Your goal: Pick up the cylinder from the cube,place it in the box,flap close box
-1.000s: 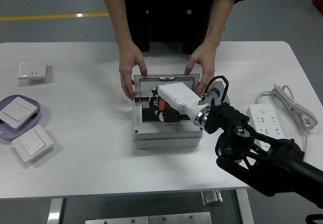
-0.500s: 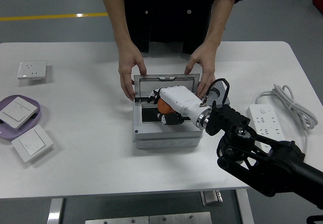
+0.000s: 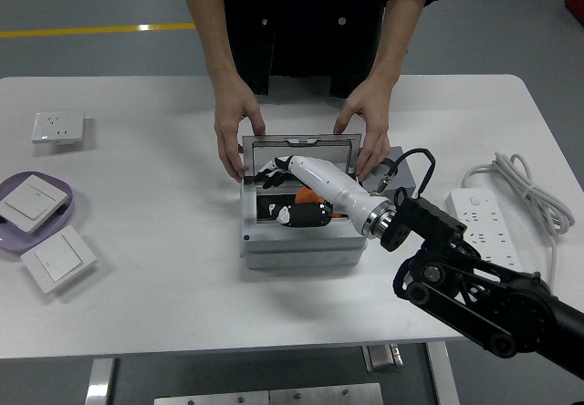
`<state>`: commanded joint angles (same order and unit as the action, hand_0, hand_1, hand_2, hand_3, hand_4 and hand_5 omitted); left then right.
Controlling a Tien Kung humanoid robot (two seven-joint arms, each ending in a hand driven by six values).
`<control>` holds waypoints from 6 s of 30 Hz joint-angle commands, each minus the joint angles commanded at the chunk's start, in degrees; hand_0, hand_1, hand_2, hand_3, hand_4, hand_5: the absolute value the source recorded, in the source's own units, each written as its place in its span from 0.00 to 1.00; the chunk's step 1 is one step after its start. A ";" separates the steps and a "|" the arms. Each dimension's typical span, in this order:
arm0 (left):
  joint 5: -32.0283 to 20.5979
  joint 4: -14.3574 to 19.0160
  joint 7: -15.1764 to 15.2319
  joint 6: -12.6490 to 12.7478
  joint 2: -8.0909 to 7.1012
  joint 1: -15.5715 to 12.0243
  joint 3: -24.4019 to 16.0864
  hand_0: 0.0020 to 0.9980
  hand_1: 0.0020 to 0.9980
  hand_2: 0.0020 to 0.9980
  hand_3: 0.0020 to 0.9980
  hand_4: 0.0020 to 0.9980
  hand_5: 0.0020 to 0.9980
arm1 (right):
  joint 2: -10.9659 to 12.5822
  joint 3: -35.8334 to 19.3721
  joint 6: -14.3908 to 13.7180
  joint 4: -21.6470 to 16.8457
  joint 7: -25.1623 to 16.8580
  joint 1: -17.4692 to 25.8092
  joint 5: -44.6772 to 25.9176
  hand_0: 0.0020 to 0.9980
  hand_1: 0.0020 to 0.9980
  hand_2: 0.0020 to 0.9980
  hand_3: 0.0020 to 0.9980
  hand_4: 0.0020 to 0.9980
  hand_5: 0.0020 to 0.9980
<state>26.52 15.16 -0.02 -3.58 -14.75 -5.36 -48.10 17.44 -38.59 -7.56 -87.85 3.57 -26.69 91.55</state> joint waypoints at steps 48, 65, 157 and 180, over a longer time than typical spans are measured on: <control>0.31 0.02 -0.15 0.05 -0.01 0.69 -0.17 0.61 0.63 0.65 0.67 0.75 0.39 | 11.47 1.83 2.78 -2.70 3.06 -6.37 -15.30 0.67 0.58 0.62 0.67 0.60 0.31; -0.03 -0.09 -0.26 0.09 0.61 0.21 -0.13 0.61 0.63 0.65 0.67 0.74 0.39 | 11.07 -5.83 4.81 -4.61 1.51 2.29 -16.60 0.67 0.60 0.63 0.68 0.58 0.33; -5.98 -1.19 0.10 0.45 1.20 -3.64 5.62 0.61 0.63 0.64 0.66 0.75 0.36 | 5.65 -33.21 -5.97 7.16 -21.22 17.58 -37.86 0.82 0.74 0.72 0.69 0.64 0.11; -6.85 -1.34 0.26 0.47 1.53 -3.74 6.70 0.61 0.63 0.64 0.65 0.74 0.32 | 5.84 -35.31 -3.89 6.49 -19.45 18.14 -36.11 0.83 0.74 0.71 0.68 0.62 0.14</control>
<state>19.67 13.82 0.24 -3.11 -13.22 -9.10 -41.40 23.28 -73.91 -11.45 -81.36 -15.88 -8.56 55.44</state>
